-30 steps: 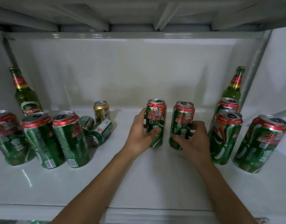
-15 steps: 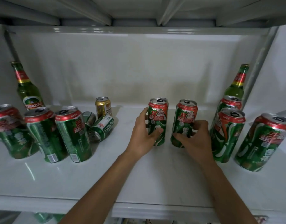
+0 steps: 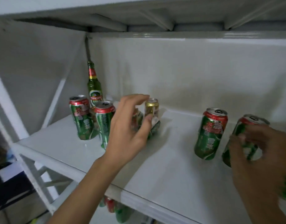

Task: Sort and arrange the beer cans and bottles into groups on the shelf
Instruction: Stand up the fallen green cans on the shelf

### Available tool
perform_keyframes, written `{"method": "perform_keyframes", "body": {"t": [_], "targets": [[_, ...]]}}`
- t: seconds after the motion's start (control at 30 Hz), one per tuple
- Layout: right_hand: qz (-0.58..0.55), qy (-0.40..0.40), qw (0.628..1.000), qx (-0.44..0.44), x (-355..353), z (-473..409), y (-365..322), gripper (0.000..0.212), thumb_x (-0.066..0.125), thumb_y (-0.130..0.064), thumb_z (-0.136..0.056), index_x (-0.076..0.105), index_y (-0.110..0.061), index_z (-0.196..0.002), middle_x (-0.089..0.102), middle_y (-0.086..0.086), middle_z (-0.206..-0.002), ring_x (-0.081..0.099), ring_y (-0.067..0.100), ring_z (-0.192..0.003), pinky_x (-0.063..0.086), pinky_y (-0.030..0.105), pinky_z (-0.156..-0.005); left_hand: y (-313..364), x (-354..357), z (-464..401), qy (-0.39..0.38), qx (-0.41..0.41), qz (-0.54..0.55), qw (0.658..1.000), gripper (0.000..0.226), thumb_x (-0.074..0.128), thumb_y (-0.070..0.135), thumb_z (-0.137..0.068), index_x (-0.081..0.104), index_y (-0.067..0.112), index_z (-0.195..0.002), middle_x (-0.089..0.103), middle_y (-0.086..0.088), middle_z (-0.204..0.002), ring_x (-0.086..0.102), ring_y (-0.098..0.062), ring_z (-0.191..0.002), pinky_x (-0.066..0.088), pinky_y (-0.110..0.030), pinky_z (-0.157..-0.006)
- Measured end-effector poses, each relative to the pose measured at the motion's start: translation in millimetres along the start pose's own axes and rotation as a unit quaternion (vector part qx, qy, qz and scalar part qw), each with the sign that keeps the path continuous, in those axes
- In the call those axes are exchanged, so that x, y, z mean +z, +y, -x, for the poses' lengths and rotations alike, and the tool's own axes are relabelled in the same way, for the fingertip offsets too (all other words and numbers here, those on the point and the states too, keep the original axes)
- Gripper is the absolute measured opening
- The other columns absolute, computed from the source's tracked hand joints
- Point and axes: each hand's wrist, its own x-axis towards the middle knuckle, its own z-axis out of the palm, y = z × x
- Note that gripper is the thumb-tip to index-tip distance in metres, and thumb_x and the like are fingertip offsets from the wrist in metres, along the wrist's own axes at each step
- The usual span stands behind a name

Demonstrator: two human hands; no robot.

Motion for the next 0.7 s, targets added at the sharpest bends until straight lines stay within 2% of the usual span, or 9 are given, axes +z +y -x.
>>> {"method": "perform_keyframes", "body": {"t": [0.07, 0.17, 0.3, 0.37, 0.43, 0.5, 0.57, 0.63, 0.7], "targets": [[-0.031, -0.066, 0.996, -0.052, 14.0, 16.5, -29.7, 0.023, 0.073, -0.013, -0.087, 0.061, -0.01, -0.106, 0.06, 0.005, -0.104, 0.057, 0.021, -0.092, 0.042, 0.013, -0.085, -20.0, -31.0, -4.0, 0.048, -0.03, -0.069, 0.996, 0.037, 0.069, 0.011, -0.092, 0.06, 0.014, -0.128, 0.055, 0.001, -0.126, 0.058, -0.018, -0.118, 0.055, -0.044, -0.094], [-0.104, -0.187, 0.977, -0.026, 52.1, 42.7, -63.8, 0.025, 0.077, -0.014, -0.088, 0.061, -0.026, -0.104, 0.062, -0.009, -0.107, 0.062, 0.012, -0.101, 0.048, 0.016, -0.088, -55.6, -62.9, -8.7, 0.086, -0.132, -0.121, 0.98, 0.044, 0.072, 0.027, -0.088, 0.057, 0.025, -0.13, 0.048, 0.003, -0.132, 0.056, -0.017, -0.119, 0.056, -0.046, -0.092], [-0.144, -0.286, 0.943, 0.092, 111.8, 66.3, -87.3, 0.045, 0.081, -0.021, -0.083, 0.056, -0.041, -0.114, 0.058, -0.023, -0.124, 0.057, 0.001, -0.118, 0.046, 0.022, -0.1, -97.1, -78.4, -7.1, -0.02, -0.191, -0.079, 0.978, 0.067, 0.077, 0.041, -0.087, 0.046, 0.029, -0.146, 0.041, 0.003, -0.144, 0.05, -0.012, -0.126, 0.05, -0.039, -0.107], [-0.138, -0.291, 0.938, 0.127, 137.6, 74.8, -96.5, 0.053, 0.082, -0.022, -0.083, 0.052, -0.047, -0.118, 0.055, -0.022, -0.132, 0.054, -0.004, -0.122, 0.044, 0.024, -0.104, -111.4, -80.0, -2.9, -0.076, -0.195, -0.048, 0.977, 0.077, 0.081, 0.038, -0.085, 0.041, 0.028, -0.15, 0.042, 0.004, -0.146, 0.047, -0.007, -0.126, 0.045, -0.032, -0.111], [-0.136, -0.292, 0.934, 0.156, 158.0, 80.2, -104.3, 0.06, 0.084, -0.022, -0.082, 0.048, -0.055, -0.117, 0.052, -0.025, -0.132, 0.051, -0.014, -0.119, 0.042, 0.021, -0.1, -121.8, -79.8, 0.9, -0.118, -0.198, -0.005, 0.973, 0.084, 0.085, 0.035, -0.082, 0.037, 0.031, -0.151, 0.045, 0.008, -0.143, 0.049, -0.003, -0.125, 0.043, -0.027, -0.11], [-0.133, -0.295, 0.929, 0.181, 172.8, 83.5, -110.6, 0.067, 0.086, -0.018, -0.079, 0.045, -0.06, -0.112, 0.049, -0.038, -0.122, 0.05, -0.028, -0.107, 0.042, 0.013, -0.09, -131.4, -78.7, 2.7, -0.13, -0.193, 0.035, 0.972, 0.09, 0.089, 0.028, -0.078, 0.035, 0.033, -0.151, 0.049, 0.013, -0.139, 0.054, -0.006, -0.127, 0.046, -0.029, -0.109], [-0.121, -0.303, 0.924, 0.2, 182.3, 88.8, -110.7, 0.071, 0.087, -0.015, -0.078, 0.045, -0.059, -0.113, 0.057, -0.044, -0.11, 0.052, -0.031, -0.099, 0.044, 0.01, -0.084, -137.4, -78.4, 4.1, -0.132, -0.188, 0.054, 0.972, 0.092, 0.09, 0.024, -0.077, 0.036, 0.034, -0.15, 0.053, 0.018, -0.133, 0.057, -0.004, -0.124, 0.048, -0.025, -0.105], [-0.102, -0.306, 0.925, 0.202, 186.9, 95.0, -111.1, 0.072, 0.087, -0.015, -0.078, 0.044, -0.06, -0.115, 0.06, -0.051, -0.103, 0.056, -0.028, -0.098, 0.05, 0.008, -0.08, -139.1, -80.2, 4.3, -0.128, -0.192, 0.072, 0.97, 0.091, 0.091, 0.024, -0.077, 0.038, 0.035, -0.149, 0.055, 0.024, -0.126, 0.059, 0.006, -0.114, 0.047, -0.01, -0.096], [-0.081, -0.29, 0.932, 0.202, 189.2, 94.7, -115.5, 0.068, 0.088, -0.016, -0.078, 0.047, -0.058, -0.112, 0.065, -0.042, -0.099, 0.057, -0.029, -0.092, 0.049, 0.001, -0.075, -138.3, -82.9, 2.9, -0.126, -0.194, 0.089, 0.969, 0.089, 0.091, 0.023, -0.076, 0.04, 0.033, -0.148, 0.054, 0.033, -0.116, 0.058, 0.019, -0.104, 0.043, 0.002, -0.085]]}}
